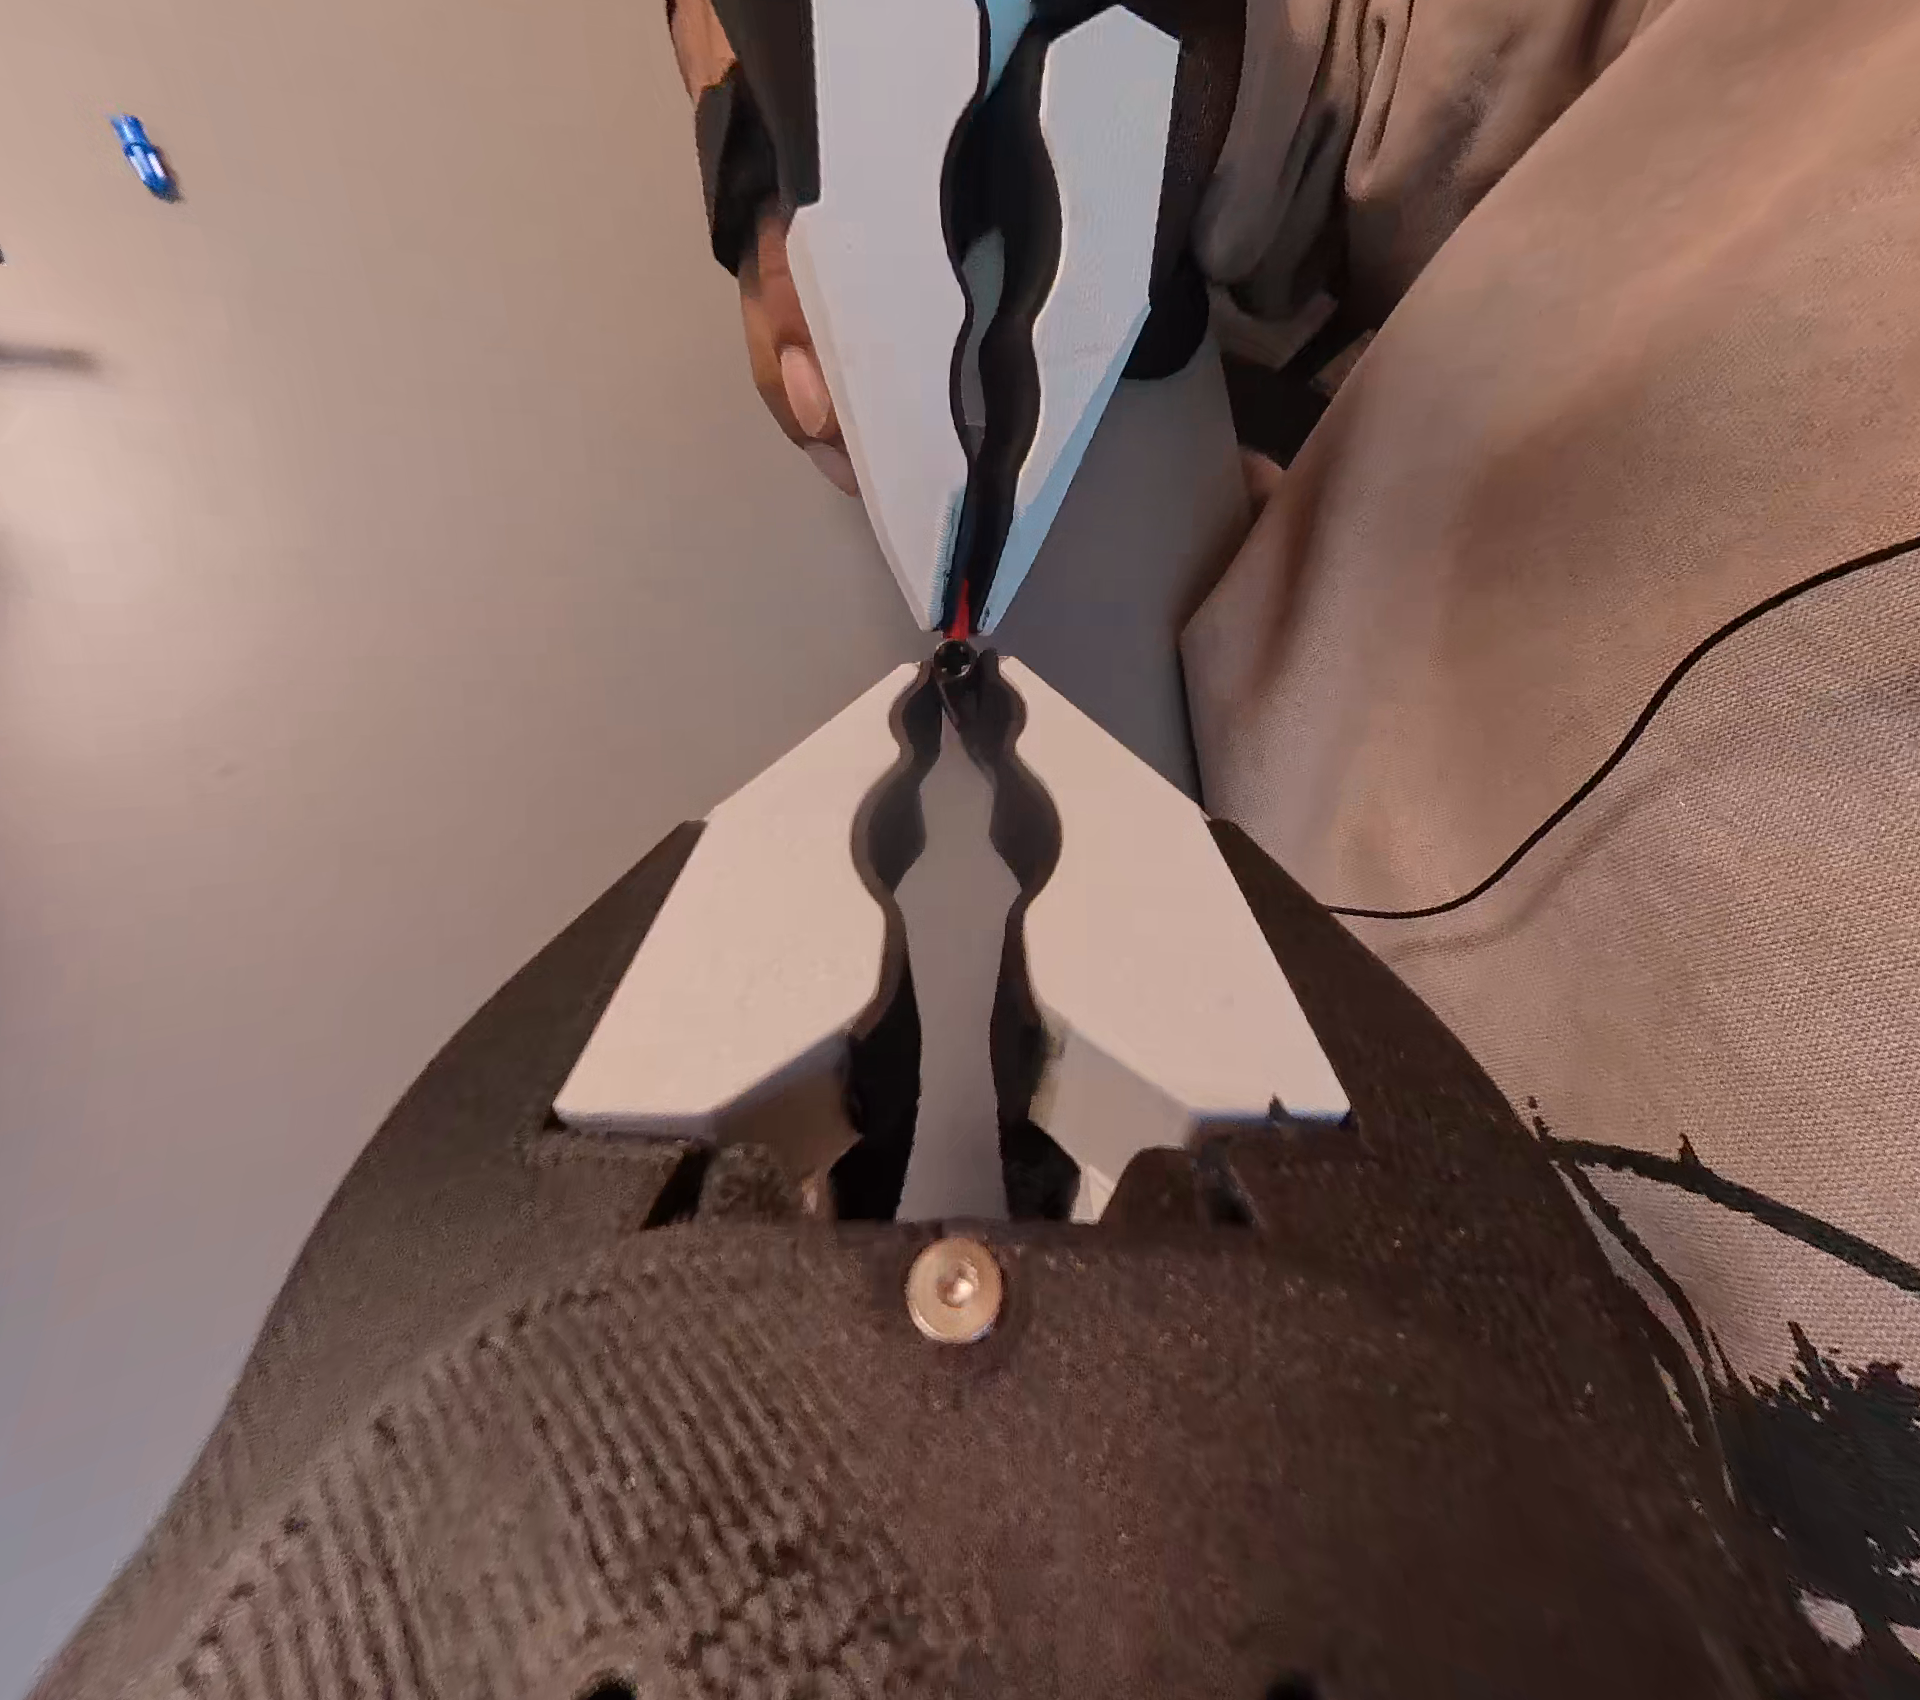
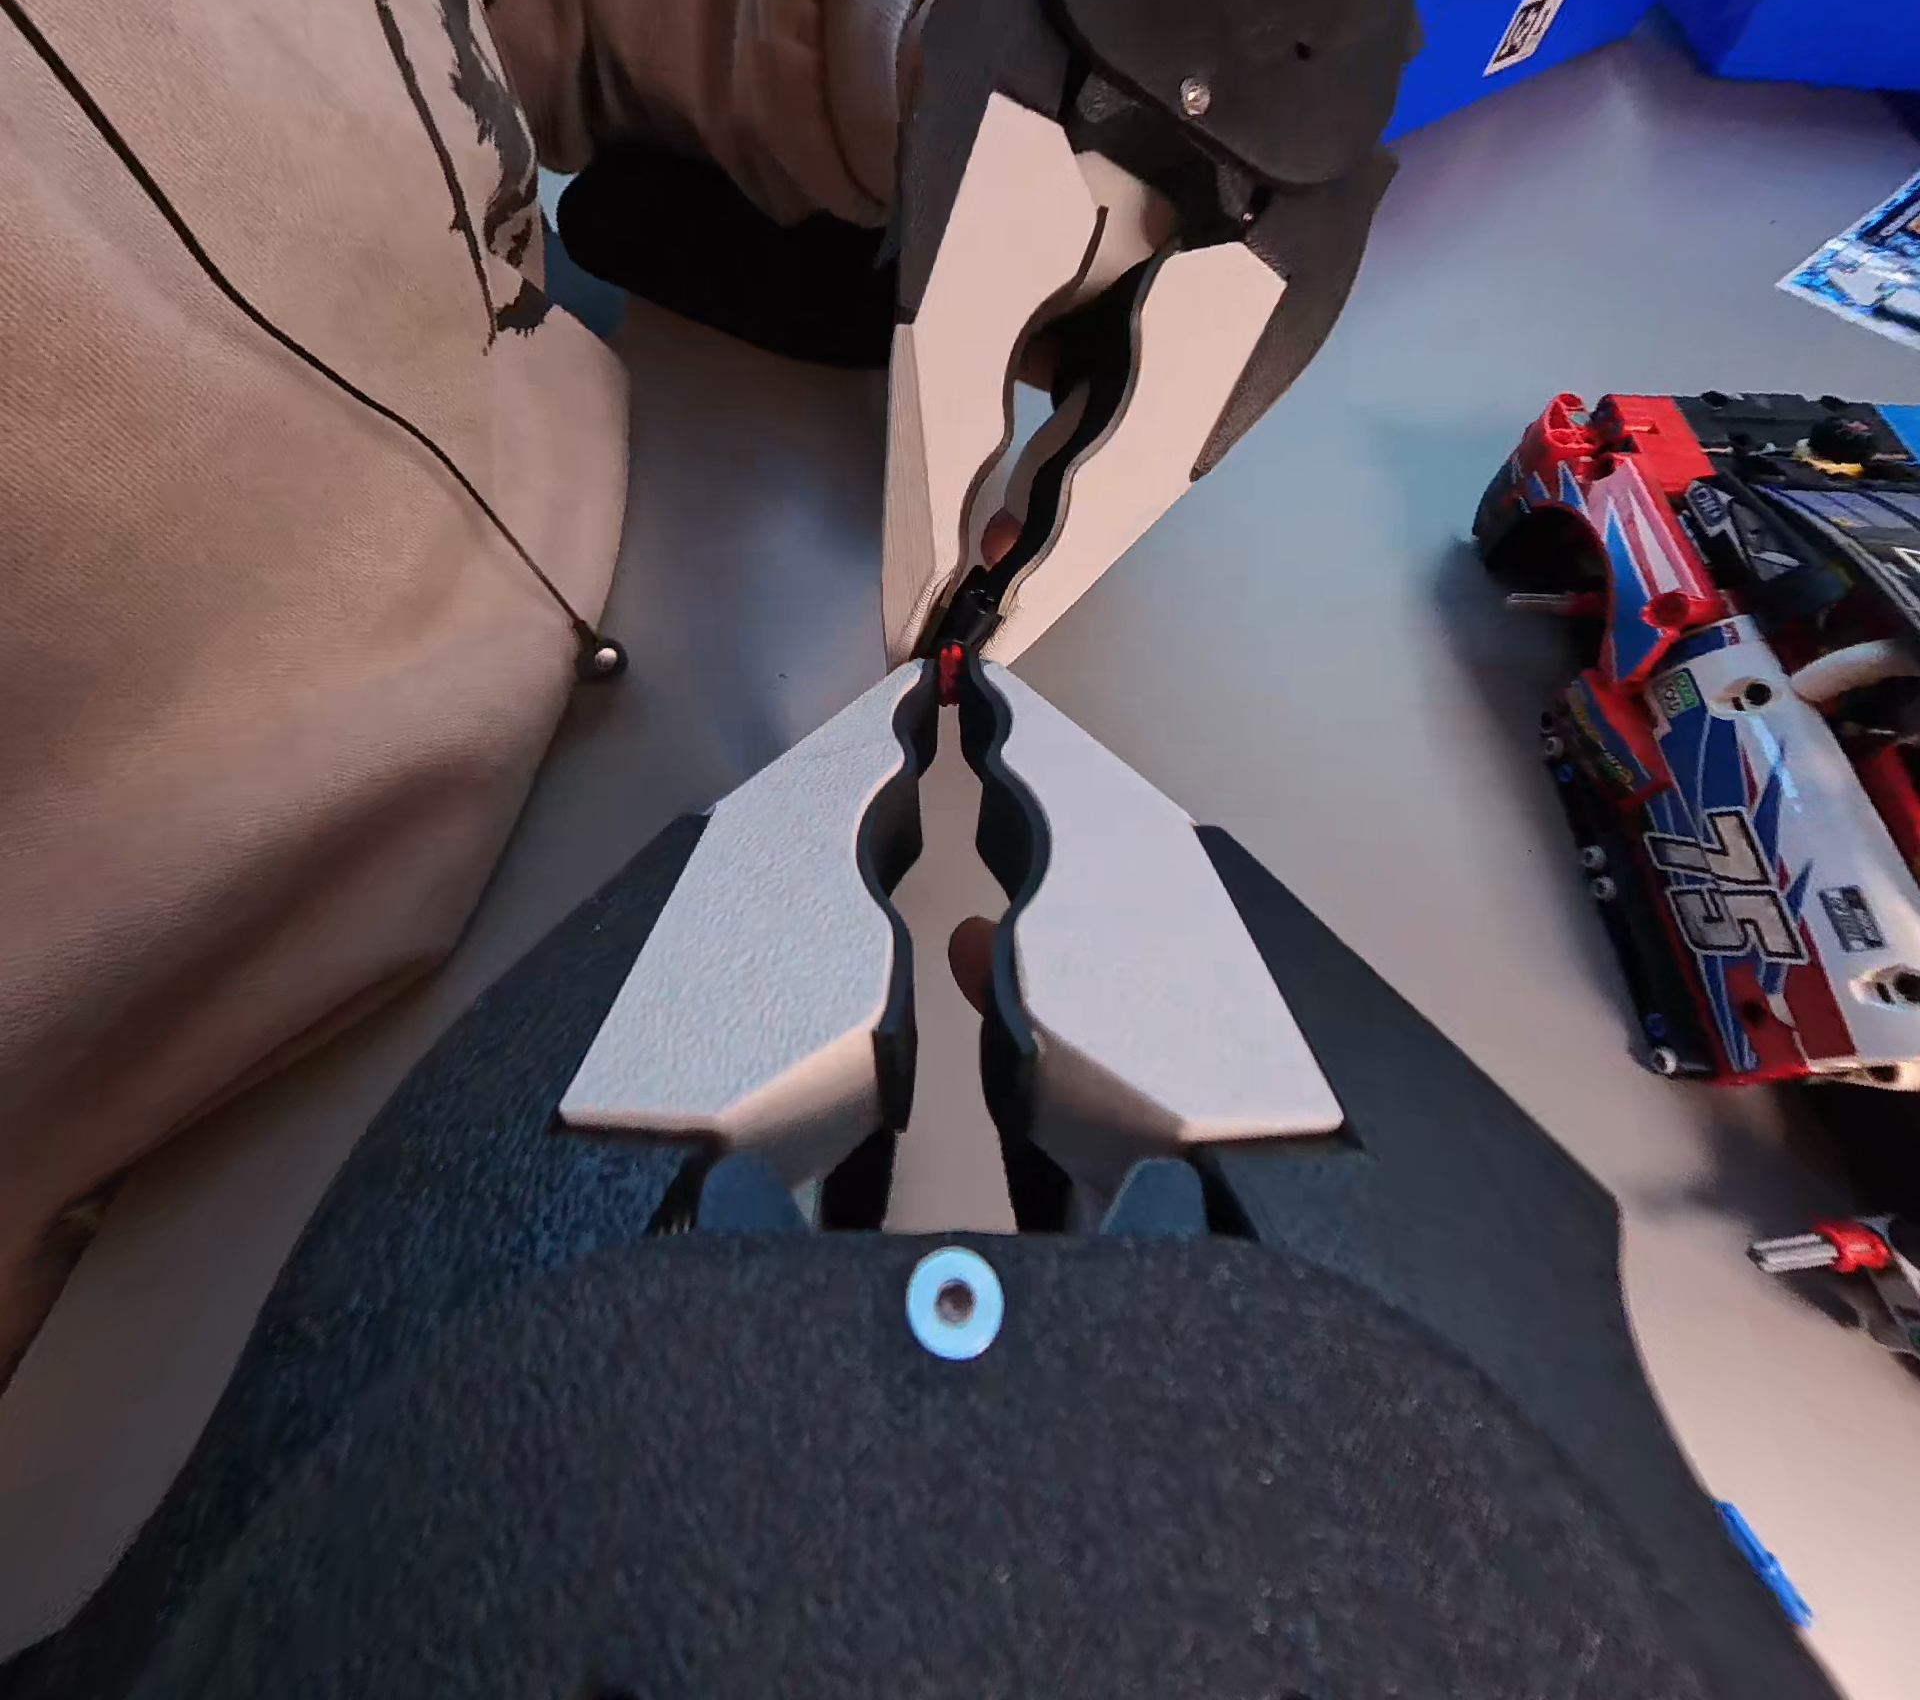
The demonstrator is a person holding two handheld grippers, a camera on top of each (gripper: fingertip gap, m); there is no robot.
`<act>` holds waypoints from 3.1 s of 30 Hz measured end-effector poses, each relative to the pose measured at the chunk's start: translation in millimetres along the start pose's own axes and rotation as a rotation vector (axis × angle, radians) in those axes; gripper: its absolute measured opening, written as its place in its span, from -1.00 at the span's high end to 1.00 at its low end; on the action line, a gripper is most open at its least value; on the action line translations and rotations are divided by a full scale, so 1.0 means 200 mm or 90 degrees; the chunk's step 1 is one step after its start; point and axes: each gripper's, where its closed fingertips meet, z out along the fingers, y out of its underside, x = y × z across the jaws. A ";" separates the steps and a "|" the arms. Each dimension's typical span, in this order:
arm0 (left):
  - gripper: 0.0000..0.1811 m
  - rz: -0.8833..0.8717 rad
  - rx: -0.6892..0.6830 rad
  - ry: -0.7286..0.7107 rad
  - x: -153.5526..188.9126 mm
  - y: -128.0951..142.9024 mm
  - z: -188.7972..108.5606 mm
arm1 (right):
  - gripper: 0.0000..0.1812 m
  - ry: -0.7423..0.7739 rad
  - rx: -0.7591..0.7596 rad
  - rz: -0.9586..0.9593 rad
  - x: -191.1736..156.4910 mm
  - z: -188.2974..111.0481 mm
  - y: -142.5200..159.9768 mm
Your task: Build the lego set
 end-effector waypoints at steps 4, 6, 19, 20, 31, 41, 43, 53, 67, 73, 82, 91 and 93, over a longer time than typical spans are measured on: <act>0.95 0.041 -0.052 -0.006 0.03 0.00 0.01 | 0.99 -0.040 -0.031 -0.016 -0.03 -0.02 -0.01; 0.95 0.048 -0.063 -0.009 0.04 0.00 0.01 | 0.99 -0.051 -0.027 -0.014 -0.04 -0.02 -0.01; 0.96 0.047 -0.097 0.012 0.06 0.01 0.01 | 0.99 0.000 -0.010 -0.094 -0.06 0.01 -0.03; 0.96 0.044 -0.091 0.012 0.06 0.01 0.02 | 0.99 0.005 -0.004 -0.095 -0.06 0.01 -0.03; 0.94 0.031 -0.028 -0.004 0.04 -0.01 0.01 | 0.93 -0.021 0.056 0.101 -0.04 -0.01 -0.03; 0.94 0.029 0.002 -0.020 0.02 -0.01 0.00 | 0.98 -0.014 0.042 0.085 -0.02 -0.01 -0.02; 0.95 0.043 -0.005 -0.033 0.02 -0.01 0.00 | 0.98 -0.020 0.029 0.095 -0.02 -0.01 -0.02; 0.94 0.161 0.062 -0.112 -0.04 -0.05 0.01 | 0.99 0.037 -0.095 0.098 0.03 -0.04 0.00; 0.93 0.229 -0.020 -0.221 -0.20 0.16 0.05 | 0.98 0.020 -0.435 0.040 0.07 0.08 0.21; 0.84 0.243 -0.050 -0.204 -0.19 0.19 0.09 | 0.98 0.042 -0.474 0.061 0.04 0.11 0.24; 0.94 0.272 -0.059 -0.181 -0.21 0.16 0.12 | 0.99 0.097 -0.522 0.105 0.06 0.07 0.26; 0.94 0.167 -0.054 -0.115 -0.27 0.12 0.12 | 0.99 0.119 -0.534 0.091 0.14 0.03 0.28; 0.94 0.136 -0.051 -0.097 -0.29 0.11 0.11 | 0.99 0.130 -0.535 0.065 0.16 0.03 0.28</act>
